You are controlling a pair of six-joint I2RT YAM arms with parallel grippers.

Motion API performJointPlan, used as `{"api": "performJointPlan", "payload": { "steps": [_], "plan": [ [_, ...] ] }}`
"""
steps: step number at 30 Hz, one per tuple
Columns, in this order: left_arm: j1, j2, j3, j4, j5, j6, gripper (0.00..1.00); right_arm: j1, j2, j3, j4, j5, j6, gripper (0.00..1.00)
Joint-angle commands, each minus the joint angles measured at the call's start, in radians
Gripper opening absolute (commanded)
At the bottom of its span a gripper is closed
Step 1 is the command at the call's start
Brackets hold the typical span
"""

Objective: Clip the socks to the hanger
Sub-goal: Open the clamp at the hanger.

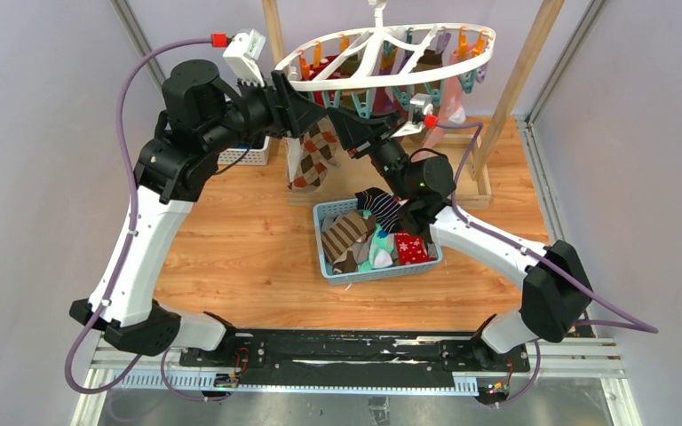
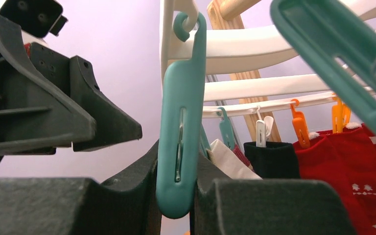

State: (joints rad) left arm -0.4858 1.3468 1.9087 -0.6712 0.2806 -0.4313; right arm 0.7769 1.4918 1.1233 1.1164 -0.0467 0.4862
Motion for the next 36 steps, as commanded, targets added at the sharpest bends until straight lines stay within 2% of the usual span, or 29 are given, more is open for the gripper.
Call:
{"api": "performJointPlan", "payload": {
  "steps": [1,6,9,18,24,27,36],
  "plan": [
    [-0.003,0.047,0.061,0.058,0.077,-0.083,0.59,0.031,0.007,0.043,-0.025,-0.027,-0.049,0.06],
    [-0.004,0.117,0.099,0.072,0.091,-0.096,0.6,0.032,0.016,0.059,-0.038,-0.05,-0.048,0.05],
    [-0.004,0.149,0.129,0.077,0.085,-0.093,0.57,0.033,0.022,0.065,-0.042,-0.059,-0.044,0.05],
    [-0.004,0.138,0.097,0.074,0.012,-0.068,0.51,0.032,0.026,0.075,-0.058,-0.075,-0.061,0.04],
    [-0.003,0.097,0.055,0.043,-0.07,-0.062,0.56,0.032,0.019,0.075,-0.072,-0.078,-0.079,0.03],
    [-0.005,0.084,0.048,0.04,-0.071,-0.082,0.59,0.032,0.023,0.08,-0.079,-0.08,-0.08,0.03],
    [-0.007,0.14,0.105,0.042,-0.068,-0.082,0.59,0.033,0.036,0.095,-0.098,-0.09,-0.069,0.02]
  ]
}}
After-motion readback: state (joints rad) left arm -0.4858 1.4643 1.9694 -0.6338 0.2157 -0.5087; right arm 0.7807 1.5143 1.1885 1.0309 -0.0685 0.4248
